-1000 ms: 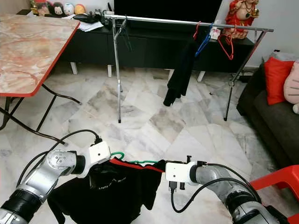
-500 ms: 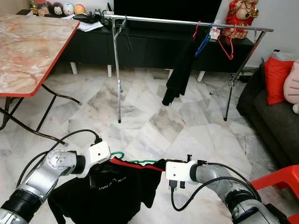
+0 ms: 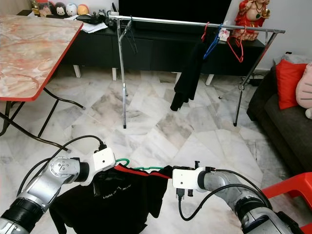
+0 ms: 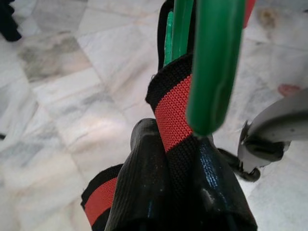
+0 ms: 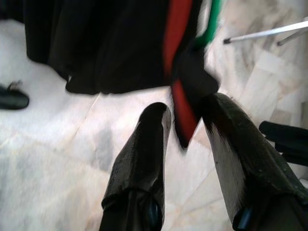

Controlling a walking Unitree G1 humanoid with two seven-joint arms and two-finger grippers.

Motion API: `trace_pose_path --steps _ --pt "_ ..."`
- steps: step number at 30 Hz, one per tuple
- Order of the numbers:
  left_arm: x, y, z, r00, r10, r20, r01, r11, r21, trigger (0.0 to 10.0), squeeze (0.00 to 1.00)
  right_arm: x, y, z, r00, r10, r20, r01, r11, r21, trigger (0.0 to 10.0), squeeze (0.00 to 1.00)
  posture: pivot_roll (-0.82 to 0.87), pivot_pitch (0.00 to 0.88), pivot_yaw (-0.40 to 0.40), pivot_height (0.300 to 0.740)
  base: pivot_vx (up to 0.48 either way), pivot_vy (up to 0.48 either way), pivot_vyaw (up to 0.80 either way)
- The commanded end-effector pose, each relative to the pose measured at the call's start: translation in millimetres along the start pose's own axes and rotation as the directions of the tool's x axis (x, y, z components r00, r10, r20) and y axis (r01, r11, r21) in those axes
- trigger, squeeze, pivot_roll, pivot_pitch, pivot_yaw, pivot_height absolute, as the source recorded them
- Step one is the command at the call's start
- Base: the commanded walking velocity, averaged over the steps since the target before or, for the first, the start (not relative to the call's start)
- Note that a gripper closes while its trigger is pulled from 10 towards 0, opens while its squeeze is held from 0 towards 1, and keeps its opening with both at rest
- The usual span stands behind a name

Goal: Hang hanger

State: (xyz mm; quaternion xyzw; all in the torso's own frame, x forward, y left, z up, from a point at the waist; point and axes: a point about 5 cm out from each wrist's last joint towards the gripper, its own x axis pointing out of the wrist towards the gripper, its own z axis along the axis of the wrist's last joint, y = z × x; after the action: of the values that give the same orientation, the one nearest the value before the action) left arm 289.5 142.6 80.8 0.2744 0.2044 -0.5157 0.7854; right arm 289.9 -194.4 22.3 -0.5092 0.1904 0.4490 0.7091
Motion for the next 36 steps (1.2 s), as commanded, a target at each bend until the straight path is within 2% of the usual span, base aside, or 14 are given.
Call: trace_pose_path --steps 1,5,10,12,14,15,16,17,20,22,24,26,29,36 --pt "0.7 2.0 1 1.000 0.015 -0.017 -0.015 0.999 0.033 10.0 0.00 -5.0 -2.3 -10 0.998 0.000 -0.058 -0.001 1.000 -0.004 0.0 0.00 -0.01 0.000 -0.130 0.740 0.000 0.000 0.00" --pt "-1.2 8.3 -8 0.993 0.075 -0.090 -0.072 0.997 0.029 10.0 0.00 -6.1 -3.8 -14 0.997 -0.002 -0.084 0.003 1.000 0.009 0.0 0.00 -0.01 0.000 -0.130 0.740 0.000 0.000 0.00" --pt "-4.0 15.0 -13 0.984 0.133 -0.118 -0.132 0.991 0.013 10.0 0.00 -6.2 -4.8 -13 0.997 0.001 -0.072 0.003 0.999 0.048 0.0 0.00 -0.01 0.000 -0.131 0.740 0.000 0.000 0.00" --pt "-4.4 15.8 -16 0.981 0.143 -0.133 -0.143 0.990 0.015 10.0 0.00 -5.2 -3.8 -12 0.999 0.009 -0.047 -0.003 0.992 0.126 0.0 0.00 -0.01 0.000 -0.132 0.740 0.000 0.000 0.00" --pt "-4.4 15.7 -17 0.980 0.147 -0.137 -0.147 0.989 0.015 10.0 0.00 -3.8 1.1 -9 0.998 0.057 0.007 -0.057 0.962 0.267 0.0 0.00 -0.01 0.000 -0.131 0.740 0.000 0.000 0.00" --pt "-4.2 15.4 -17 0.980 0.147 -0.134 -0.147 0.989 0.010 10.0 0.00 -3.1 3.7 -7 0.996 0.076 0.051 -0.089 0.938 0.335 4.7 0.00 -0.01 0.000 -0.131 0.740 0.000 0.000 0.00" --pt "-4.0 14.8 -17 0.981 0.143 -0.128 -0.144 0.990 0.003 10.0 0.00 -2.4 5.8 -5 0.992 0.087 0.096 -0.119 0.909 0.399 10.0 0.00 -0.01 0.000 -0.131 0.740 0.000 0.000 0.00" --pt "-3.8 13.5 -17 0.984 0.134 -0.118 -0.136 0.991 -0.008 10.0 0.00 -1.8 8.4 -1 0.982 0.103 0.159 -0.168 0.865 0.473 10.0 0.00 -0.01 0.000 -0.133 0.740 0.000 0.000 0.00" --pt "-3.7 9.7 -16 0.990 0.100 -0.101 -0.102 0.995 -0.011 10.0 0.00 -5.8 25.9 -5 0.947 0.266 0.178 -0.318 0.847 0.426 10.0 0.00 -0.01 0.000 -0.132 0.740 0.000 0.000 0.00" --pt "-4.0 7.8 -17 0.992 0.084 -0.099 -0.085 0.996 -0.009 10.0 0.00 -9.0 40.1 -17 0.921 0.382 0.081 -0.381 0.835 0.396 10.0 0.00 -0.01 0.000 -0.132 0.740 0.000 0.000 0.00" --pt "-4.1 7.7 -17 0.992 0.083 -0.099 -0.085 0.996 -0.009 10.0 0.00 -9.4 41.9 -19 0.916 0.396 0.063 -0.387 0.830 0.402 10.0 0.00 -0.01 0.000 -0.132 0.740 0.000 0.000 0.00" --pt "-4.0 7.5 -16 0.992 0.083 -0.094 -0.085 0.996 -0.010 10.0 0.00 -12.0 45.4 -30 0.907 0.420 -0.035 -0.355 0.806 0.474 10.0 0.00 -0.01 0.000 -0.130 0.740 0.000 0.000 0.00" --pt "-3.9 7.2 -16 0.993 0.081 -0.090 -0.082 0.997 -0.013 10.0 0.00 -13.1 47.5 -33 0.898 0.437 -0.055 -0.358 0.797 0.487 10.0 0.00 -0.01 0.000 -0.130 0.740 0.000 0.000 0.00" --pt "-3.8 6.5 -15 0.994 0.075 -0.083 -0.076 0.997 -0.015 10.0 0.00 -17.1 54.6 -45 0.855 0.474 -0.212 -0.352 0.829 0.434 10.0 0.00 0.00 0.000 -0.130 0.740 0.000 0.000 0.00"
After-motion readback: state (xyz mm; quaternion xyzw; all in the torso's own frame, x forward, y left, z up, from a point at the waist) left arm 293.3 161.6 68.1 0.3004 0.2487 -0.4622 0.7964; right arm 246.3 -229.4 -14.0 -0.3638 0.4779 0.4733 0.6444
